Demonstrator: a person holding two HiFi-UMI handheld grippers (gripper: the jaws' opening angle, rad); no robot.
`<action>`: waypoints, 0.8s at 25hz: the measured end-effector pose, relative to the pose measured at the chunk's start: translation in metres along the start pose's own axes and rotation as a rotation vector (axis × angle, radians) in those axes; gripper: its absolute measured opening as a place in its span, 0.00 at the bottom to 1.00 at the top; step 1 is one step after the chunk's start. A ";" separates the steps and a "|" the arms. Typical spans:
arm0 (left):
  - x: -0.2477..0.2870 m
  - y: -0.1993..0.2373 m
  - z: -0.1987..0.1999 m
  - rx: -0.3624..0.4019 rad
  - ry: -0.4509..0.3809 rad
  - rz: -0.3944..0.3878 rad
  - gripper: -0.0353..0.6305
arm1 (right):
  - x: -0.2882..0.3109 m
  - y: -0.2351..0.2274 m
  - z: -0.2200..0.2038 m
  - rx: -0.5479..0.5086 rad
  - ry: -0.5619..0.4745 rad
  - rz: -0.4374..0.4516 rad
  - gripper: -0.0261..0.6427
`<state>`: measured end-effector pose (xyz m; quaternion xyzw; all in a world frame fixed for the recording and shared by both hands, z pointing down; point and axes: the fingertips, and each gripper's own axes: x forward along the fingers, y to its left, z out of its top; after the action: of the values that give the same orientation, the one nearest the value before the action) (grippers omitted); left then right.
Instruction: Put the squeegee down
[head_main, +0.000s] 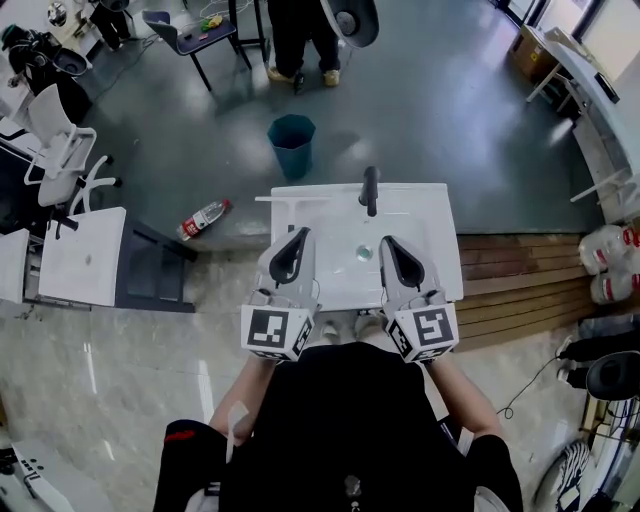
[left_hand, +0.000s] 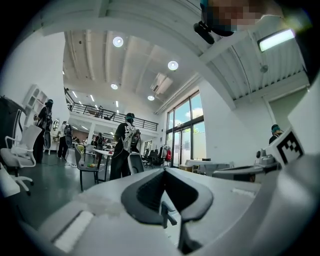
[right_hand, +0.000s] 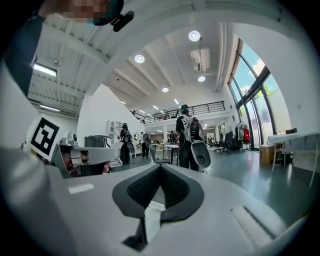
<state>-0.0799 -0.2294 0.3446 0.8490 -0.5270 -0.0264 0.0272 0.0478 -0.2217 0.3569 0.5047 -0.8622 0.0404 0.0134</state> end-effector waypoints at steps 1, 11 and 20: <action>-0.001 -0.001 0.004 0.002 -0.008 -0.003 0.06 | 0.001 0.002 0.004 -0.008 -0.007 0.006 0.04; -0.009 -0.002 0.024 -0.007 -0.069 0.003 0.06 | 0.005 0.017 0.038 -0.023 -0.093 0.066 0.04; -0.009 0.000 0.020 -0.022 -0.065 0.008 0.06 | 0.005 0.022 0.041 -0.029 -0.123 0.081 0.04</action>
<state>-0.0849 -0.2219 0.3251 0.8453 -0.5306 -0.0596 0.0198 0.0265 -0.2191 0.3147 0.4708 -0.8816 -0.0027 -0.0338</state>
